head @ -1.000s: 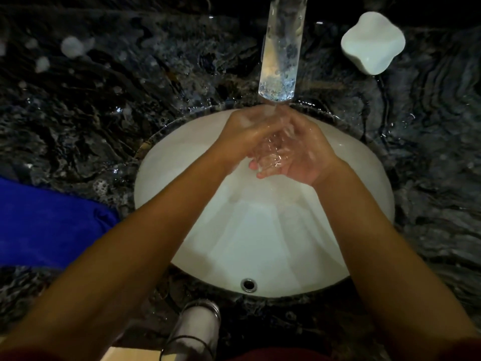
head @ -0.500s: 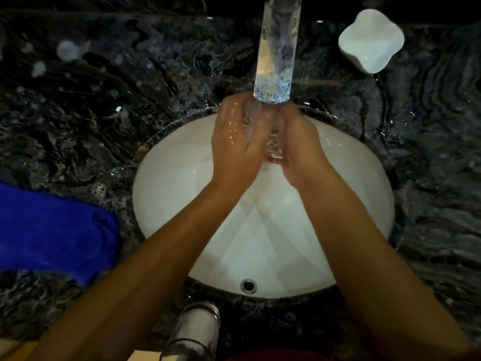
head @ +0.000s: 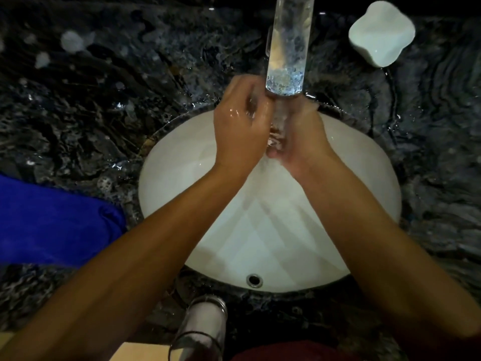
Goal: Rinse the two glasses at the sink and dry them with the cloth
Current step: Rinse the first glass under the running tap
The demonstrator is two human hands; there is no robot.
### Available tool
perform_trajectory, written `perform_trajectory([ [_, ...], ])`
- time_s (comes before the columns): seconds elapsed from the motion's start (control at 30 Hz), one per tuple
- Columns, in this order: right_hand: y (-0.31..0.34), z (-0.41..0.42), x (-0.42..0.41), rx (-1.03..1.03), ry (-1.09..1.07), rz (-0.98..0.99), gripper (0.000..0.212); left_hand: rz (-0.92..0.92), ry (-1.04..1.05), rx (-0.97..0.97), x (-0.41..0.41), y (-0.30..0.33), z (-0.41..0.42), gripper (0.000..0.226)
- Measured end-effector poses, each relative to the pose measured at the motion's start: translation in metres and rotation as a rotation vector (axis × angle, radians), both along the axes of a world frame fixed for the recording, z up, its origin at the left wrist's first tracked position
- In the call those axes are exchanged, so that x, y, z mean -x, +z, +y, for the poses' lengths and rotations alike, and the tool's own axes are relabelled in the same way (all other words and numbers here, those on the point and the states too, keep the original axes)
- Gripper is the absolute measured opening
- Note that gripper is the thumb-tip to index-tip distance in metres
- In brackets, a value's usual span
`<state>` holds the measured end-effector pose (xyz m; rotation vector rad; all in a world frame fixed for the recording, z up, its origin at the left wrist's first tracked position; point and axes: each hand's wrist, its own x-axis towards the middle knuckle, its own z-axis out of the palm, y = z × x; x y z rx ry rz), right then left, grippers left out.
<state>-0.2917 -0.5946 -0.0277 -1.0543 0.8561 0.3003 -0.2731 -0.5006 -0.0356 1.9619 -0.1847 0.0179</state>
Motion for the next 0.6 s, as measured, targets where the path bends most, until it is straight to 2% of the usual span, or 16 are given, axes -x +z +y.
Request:
perform_trajectory([
  [0.07,-0.003,0.007,0.003,0.301,-0.098,-0.019,0.022,0.2,0.08,0.085,-0.002,0.004,-0.006,0.014],
  [0.13,-0.002,0.014,0.011,0.454,-0.17,-0.157,0.008,0.455,0.1,0.171,-0.004,0.01,-0.005,0.018],
  [0.2,-0.005,0.016,0.022,0.557,-0.122,-0.278,0.009,0.646,0.061,0.244,-0.006,0.012,-0.003,0.023],
  [0.3,-0.01,0.016,0.039,0.641,0.036,-0.365,0.03,0.774,-0.021,0.24,-0.012,0.011,0.007,0.023],
  [0.37,-0.015,0.014,0.055,0.763,0.169,-0.448,0.055,0.886,-0.056,0.257,-0.019,0.008,0.013,0.027],
  [0.43,-0.019,0.009,0.075,0.888,0.3,-0.565,0.082,1.015,-0.068,0.318,-0.027,0.005,0.016,0.041],
  [0.5,-0.017,0.004,0.084,0.813,0.277,-0.61,0.084,1.115,-0.082,0.326,-0.029,0.0,0.018,0.047],
  [0.6,-0.014,-0.012,0.072,0.605,0.153,-0.516,0.044,1.266,-0.124,0.363,-0.024,-0.002,0.016,0.047],
])
